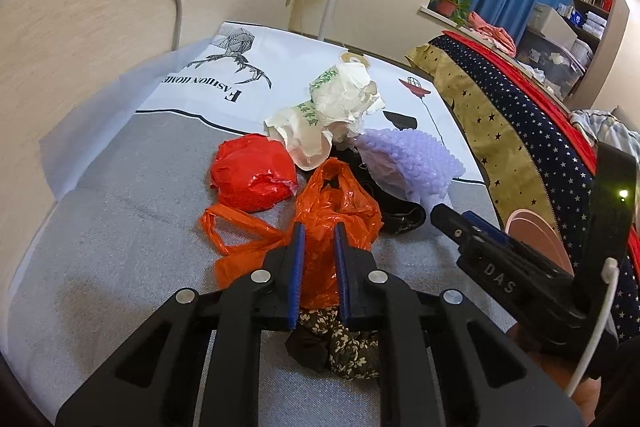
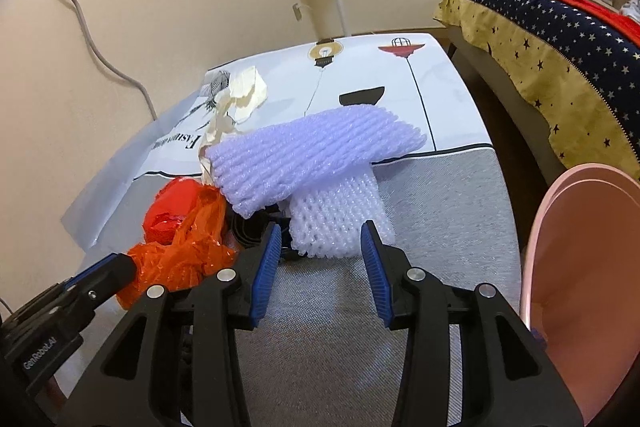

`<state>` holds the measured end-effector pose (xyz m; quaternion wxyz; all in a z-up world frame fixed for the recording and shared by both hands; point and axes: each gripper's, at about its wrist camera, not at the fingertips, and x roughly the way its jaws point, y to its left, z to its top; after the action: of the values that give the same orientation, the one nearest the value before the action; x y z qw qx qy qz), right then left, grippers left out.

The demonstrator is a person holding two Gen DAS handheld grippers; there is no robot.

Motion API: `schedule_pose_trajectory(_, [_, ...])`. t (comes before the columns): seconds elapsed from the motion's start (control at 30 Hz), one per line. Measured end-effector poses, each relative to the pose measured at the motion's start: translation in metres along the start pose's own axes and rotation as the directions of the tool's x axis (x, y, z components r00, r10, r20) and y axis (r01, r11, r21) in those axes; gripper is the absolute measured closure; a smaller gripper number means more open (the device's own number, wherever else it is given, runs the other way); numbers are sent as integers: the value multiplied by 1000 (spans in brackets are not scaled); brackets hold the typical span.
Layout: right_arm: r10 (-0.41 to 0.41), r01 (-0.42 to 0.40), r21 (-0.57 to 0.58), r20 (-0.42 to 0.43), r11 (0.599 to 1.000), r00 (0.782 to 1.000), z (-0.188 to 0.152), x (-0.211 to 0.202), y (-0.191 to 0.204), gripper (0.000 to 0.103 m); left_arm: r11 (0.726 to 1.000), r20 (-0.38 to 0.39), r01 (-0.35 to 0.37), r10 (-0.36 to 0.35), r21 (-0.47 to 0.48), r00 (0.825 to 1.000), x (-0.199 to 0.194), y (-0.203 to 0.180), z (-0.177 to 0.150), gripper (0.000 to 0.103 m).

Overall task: Collect trash
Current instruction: 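Close left tool on orange plastic bag while right tool grasps white foam net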

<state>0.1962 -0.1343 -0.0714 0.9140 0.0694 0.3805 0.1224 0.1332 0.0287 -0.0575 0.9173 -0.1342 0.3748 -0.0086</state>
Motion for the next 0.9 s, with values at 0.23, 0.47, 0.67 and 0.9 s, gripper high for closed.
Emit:
schedule_pose_trajectory(0.23, [5,-6,-35,-27,999,1000,1,1,4,92,1000,2,6,-6,-9,1000,-1,1,1,89])
schedule_pose_trajectory(0.47, [27,-27,-69,0,997,1000,4,-22,12,94,1000,26,15,-15,-11,1000,-10,0,5,89])
schedule_pose_trajectory(0.67, [78,-77,-89,5,993,997,0,-48,19,94,1000,55,21,-20,-10,998,-25,-2,6,91])
schedule_pose_trajectory(0.9, [102,-99,-116,15,988,995,-10,-79,26,94,1000,87,24,-23,-12,996,-45,-3,4,92])
